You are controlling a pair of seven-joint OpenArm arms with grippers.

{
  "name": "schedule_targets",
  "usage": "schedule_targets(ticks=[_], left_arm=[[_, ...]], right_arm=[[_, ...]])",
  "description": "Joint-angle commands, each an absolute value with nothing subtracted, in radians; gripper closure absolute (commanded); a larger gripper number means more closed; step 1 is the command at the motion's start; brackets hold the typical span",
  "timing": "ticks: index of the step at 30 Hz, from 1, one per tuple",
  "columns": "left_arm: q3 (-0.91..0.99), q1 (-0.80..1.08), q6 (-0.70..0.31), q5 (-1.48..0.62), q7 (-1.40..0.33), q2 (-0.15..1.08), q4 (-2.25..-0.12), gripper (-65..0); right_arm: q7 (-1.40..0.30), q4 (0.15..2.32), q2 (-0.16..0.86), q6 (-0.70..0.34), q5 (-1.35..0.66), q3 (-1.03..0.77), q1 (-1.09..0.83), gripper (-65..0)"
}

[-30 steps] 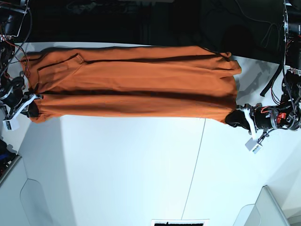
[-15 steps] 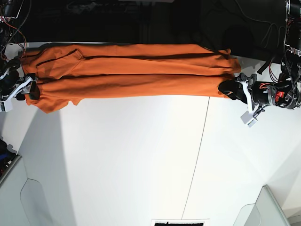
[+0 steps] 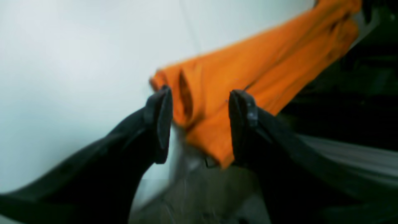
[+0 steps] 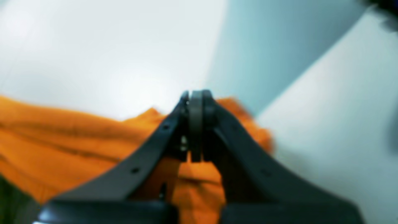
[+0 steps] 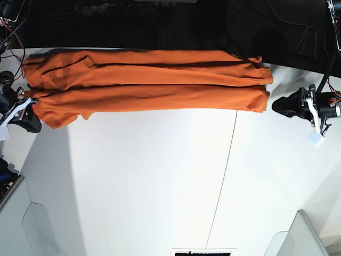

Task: Layout the t-shirt on the table in an organized manner, then fold the t-shirt properly
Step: 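Grasp the hem corners with both grippers and fold toward the collar, then grasp the strip end with the left gripper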

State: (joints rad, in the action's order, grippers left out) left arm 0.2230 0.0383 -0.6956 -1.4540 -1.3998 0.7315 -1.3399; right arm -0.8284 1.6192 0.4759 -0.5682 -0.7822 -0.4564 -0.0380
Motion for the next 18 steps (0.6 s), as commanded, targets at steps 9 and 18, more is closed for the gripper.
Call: schedule_targets(ticks=[9,18], left_arm=[[0.23,0.249,-0.698,-1.43,-1.324,0.686,-1.739,-29.6],[0.214,0.282,-0.698,-1.041,-0.997,0.575,-1.706,-29.6]], right_arm=[[-0.804,1.632,0.495,-0.572,-0.707,-0.348,-0.064,0.0],[-0.744,1.622,0.495,-0.572,-0.658,-0.34,-0.131,0.0]])
